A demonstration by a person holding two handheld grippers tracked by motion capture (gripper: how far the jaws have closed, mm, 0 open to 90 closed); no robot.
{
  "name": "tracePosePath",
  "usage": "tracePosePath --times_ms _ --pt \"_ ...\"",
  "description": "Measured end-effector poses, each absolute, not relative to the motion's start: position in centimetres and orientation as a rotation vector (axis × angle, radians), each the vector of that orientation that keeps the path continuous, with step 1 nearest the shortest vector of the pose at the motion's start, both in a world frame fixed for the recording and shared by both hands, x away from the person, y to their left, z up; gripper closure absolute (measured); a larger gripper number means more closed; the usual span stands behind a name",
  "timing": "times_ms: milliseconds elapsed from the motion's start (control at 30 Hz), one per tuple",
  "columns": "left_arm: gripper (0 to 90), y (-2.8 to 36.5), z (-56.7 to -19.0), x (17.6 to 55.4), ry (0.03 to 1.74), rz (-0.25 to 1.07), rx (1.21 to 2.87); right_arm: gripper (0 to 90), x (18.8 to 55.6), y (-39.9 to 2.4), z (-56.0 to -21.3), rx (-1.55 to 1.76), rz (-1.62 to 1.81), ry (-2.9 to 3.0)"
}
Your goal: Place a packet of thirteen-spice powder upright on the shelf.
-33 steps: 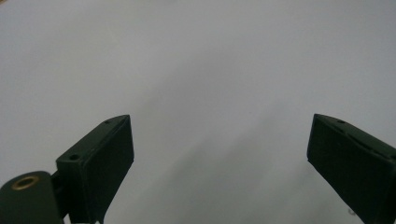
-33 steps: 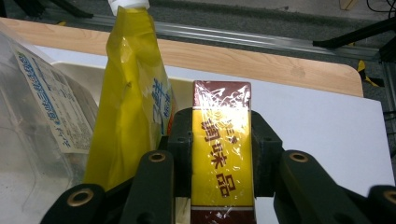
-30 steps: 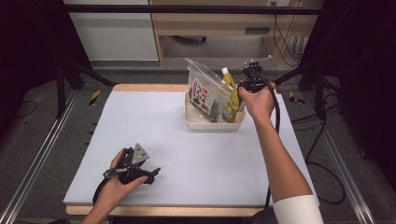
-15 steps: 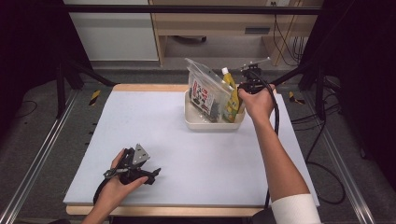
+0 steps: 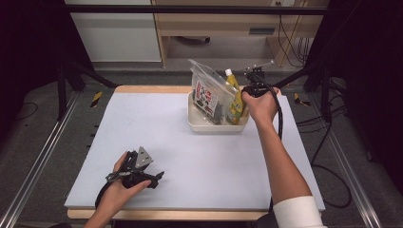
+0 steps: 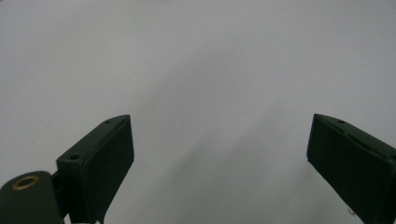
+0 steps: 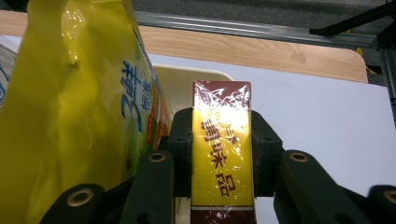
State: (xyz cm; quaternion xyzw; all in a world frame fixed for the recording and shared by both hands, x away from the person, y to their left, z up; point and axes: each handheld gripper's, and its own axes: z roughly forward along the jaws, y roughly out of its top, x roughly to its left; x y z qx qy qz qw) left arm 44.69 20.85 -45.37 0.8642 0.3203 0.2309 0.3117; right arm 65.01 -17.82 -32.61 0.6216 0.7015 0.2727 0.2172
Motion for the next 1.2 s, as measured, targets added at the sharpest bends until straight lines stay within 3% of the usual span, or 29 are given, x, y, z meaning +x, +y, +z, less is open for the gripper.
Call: tracePosePath --times_ms 700,1200 --pt "7.3 20.8 -45.4 44.7 0.841 0.604 2.286 68.1 64.9 -17.5 -32.7 1.77 0.726 1.898" --pt "7.3 20.7 -45.4 44.7 0.834 0.604 2.301 68.0 65.1 -17.6 -34.6 1.794 0.734 1.905"
